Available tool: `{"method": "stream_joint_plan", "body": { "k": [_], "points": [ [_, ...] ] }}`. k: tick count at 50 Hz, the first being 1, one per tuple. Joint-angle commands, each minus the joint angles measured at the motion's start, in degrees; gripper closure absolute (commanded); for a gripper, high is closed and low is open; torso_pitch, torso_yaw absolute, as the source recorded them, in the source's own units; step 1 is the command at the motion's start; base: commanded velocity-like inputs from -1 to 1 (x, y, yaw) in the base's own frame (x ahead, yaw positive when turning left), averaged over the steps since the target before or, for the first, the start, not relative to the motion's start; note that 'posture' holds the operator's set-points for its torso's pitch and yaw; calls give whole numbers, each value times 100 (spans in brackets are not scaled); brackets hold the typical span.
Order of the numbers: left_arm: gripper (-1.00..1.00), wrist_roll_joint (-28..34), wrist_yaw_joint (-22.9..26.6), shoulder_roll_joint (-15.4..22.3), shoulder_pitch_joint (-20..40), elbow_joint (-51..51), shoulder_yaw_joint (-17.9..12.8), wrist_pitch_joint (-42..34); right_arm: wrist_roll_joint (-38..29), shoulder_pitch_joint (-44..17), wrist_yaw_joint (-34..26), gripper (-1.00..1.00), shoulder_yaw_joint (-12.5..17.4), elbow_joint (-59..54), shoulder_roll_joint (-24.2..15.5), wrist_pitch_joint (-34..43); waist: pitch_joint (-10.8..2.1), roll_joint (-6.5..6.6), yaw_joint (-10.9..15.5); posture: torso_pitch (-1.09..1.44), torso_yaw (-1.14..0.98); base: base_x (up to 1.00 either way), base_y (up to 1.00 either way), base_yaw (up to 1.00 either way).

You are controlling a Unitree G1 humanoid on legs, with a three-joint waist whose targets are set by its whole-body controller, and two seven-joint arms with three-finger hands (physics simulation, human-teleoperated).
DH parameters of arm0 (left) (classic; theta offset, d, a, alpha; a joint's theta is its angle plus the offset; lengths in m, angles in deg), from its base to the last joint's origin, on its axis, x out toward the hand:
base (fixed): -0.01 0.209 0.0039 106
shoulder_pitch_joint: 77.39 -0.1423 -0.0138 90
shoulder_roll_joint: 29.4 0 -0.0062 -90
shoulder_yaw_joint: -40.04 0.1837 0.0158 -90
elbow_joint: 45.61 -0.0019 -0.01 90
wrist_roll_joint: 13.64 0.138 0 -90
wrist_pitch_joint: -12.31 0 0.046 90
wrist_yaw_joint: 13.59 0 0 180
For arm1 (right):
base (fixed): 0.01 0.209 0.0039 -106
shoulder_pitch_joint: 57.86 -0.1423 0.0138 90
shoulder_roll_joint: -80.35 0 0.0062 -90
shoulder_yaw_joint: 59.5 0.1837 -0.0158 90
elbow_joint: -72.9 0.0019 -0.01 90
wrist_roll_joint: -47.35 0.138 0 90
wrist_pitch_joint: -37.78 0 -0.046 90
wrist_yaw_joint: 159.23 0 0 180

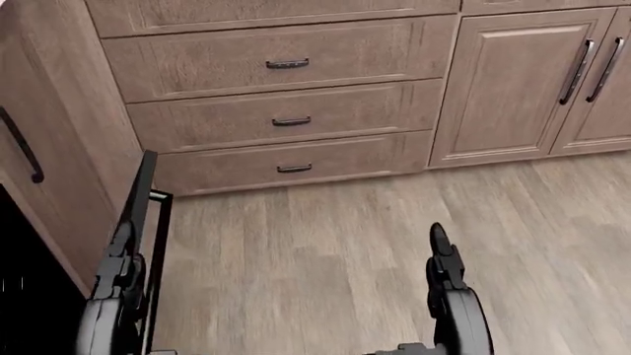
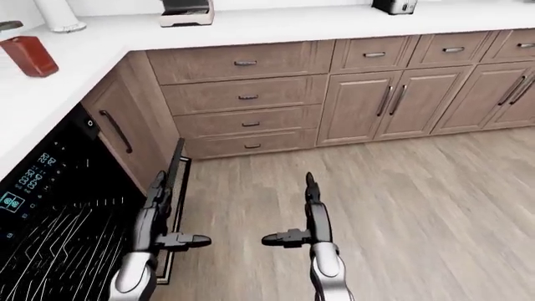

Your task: Close the dishwasher door

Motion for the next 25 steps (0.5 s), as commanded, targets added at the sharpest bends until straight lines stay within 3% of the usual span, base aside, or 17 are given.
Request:
{"method": "stream_joint_plan", "body": {
  "k": [1,6,8,9,10,13,16,19,21,22,23,25],
  "points": [
    [-100,-12,38,-18,121,274,79,199,5,-114,53,-100,95,284,-49,-204,-76,-27,-31,0,0,0,29,0],
    [-100,-23,34,-17,122,287,64,186,-1,-103,55,-100,91,293,-47,-202,-32,-305,-58,0,0,0,29,0],
    [-100,-19,35,-17,124,276,69,193,1,-100,54,-100,93,306,-48,-193,-51,-494,-70,0,0,0,28,0],
    [-100,-10,33,-18,126,258,75,206,2,-101,53,-100,93,304,-48,-195,-113,-659,-85,0,0,0,27,0],
    [-100,-8,33,-18,126,254,76,210,-1,-97,55,-100,91,303,-47,-198,-67,-433,-150,0,0,0,27,0],
    [-100,-20,38,-15,131,258,67,200,-13,-109,56,-100,81,277,-44,-204,-110,-489,-127,0,0,0,24,0],
    [-100,-15,38,-15,136,248,72,202,-19,-122,58,-100,76,245,-41,-211,-86,-290,-94,0,0,0,17,0],
    [-100,-14,36,-17,140,251,72,195,-18,-124,56,-100,79,246,-45,-204,-25,42,-102,0,0,0,16,0],
    [-100,-9,32,-19,148,238,76,196,-13,-119,53,-100,84,251,-48,-201,-165,515,-56,0,0,0,16,0],
    [-100,-5,30,-20,150,230,80,199,-10,-115,50,-100,88,254,-50,-202,-71,154,-15,0,0,0,16,0],
    [-100,-4,30,-21,149,232,83,198,-7,-114,48,-100,91,262,-51,-196,-75,254,-28,0,0,0,15,0],
    [-100,-4,29,-21,152,230,84,194,-5,-115,46,-100,92,269,-51,-186,-103,169,3,0,0,0,16,0]
  ]
}}
